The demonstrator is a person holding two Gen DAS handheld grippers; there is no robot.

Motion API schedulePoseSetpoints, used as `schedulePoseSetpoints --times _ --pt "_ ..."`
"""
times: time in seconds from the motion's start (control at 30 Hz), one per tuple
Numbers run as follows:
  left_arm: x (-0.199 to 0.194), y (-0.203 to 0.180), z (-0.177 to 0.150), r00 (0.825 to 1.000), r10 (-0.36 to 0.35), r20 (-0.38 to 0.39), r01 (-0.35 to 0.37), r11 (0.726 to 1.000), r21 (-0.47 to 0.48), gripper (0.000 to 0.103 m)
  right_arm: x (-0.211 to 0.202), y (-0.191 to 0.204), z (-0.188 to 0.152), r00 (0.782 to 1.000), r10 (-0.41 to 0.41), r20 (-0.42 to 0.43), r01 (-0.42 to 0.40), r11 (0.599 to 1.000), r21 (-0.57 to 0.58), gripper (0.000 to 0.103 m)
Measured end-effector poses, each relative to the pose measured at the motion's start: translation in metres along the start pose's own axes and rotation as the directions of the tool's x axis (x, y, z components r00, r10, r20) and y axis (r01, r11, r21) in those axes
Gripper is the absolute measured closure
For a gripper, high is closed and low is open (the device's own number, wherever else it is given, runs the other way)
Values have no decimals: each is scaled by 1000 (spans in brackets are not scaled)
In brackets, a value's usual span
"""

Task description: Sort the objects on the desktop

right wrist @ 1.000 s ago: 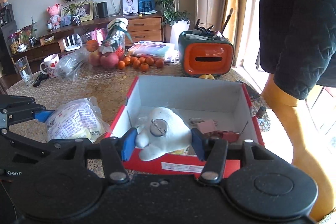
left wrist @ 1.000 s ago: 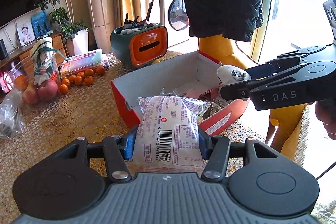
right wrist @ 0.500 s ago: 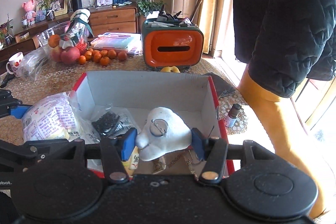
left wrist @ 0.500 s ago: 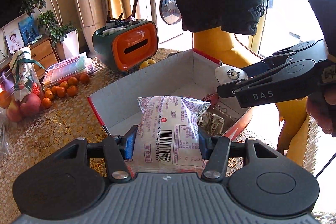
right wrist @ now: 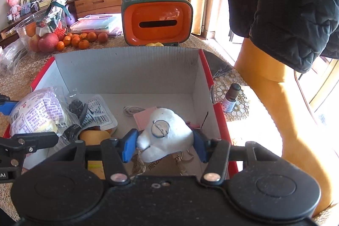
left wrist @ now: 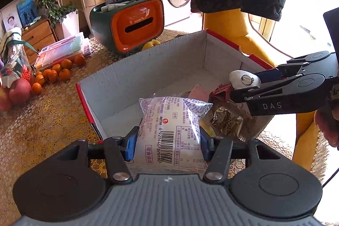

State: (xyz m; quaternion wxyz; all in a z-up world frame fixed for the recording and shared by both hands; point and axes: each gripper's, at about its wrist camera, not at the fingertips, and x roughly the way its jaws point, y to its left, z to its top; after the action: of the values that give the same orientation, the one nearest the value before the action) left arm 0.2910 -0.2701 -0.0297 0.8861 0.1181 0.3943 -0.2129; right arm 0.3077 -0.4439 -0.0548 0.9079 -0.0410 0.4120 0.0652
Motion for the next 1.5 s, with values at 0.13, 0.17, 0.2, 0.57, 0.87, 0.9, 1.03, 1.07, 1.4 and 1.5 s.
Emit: schedulePoseSetpoints --times 0.13,0.17,0.2,0.57,0.87,0.9,1.03,1.07,1.4,1.5 --pt "6 0 -1 1000 4 -10 -4 1000 -2 48 6 -2 -4 1000 -5 -18 5 1000 7 47" --pt "7 0 -2 1000 4 -10 -4 1000 -3 48 7 -3 -6 1000 -5 -21 6 1000 7 47" --pt "7 0 -2 1000 4 -13 -4 1000 -3 48 7 -3 -6 1000 -5 -21 6 1000 4 47" --pt "11 0 -6 999 10 -32 -10 1000 -5 47 5 0 -9 1000 -4 -17 4 1000 -2 38" --pt "2 3 -13 1000 6 -15 -7 999 -43 27 -5 -1 -9 1000 2 -5 -2 1000 29 29" --pt "-1 3 -13 1000 4 -8 -5 999 -47 27 -8 0 -9 1000 2 1 -3 999 32 28" --pt "-13 3 -14 1000 13 8 -13 999 -47 24 -19 1 -4 1000 12 20 -13 999 41 27" --pt "-17 3 -14 1000 15 15 -15 999 -45 23 -22 3 -2 1000 15 24 -16 999 43 27" --pt "-54 2 -16 998 16 57 -14 999 -49 23 -55 16 5 997 24 69 -26 999 24 26" --pt "-64 2 -17 997 23 69 -19 998 -54 23 -65 19 5 996 30 82 -32 999 19 26"
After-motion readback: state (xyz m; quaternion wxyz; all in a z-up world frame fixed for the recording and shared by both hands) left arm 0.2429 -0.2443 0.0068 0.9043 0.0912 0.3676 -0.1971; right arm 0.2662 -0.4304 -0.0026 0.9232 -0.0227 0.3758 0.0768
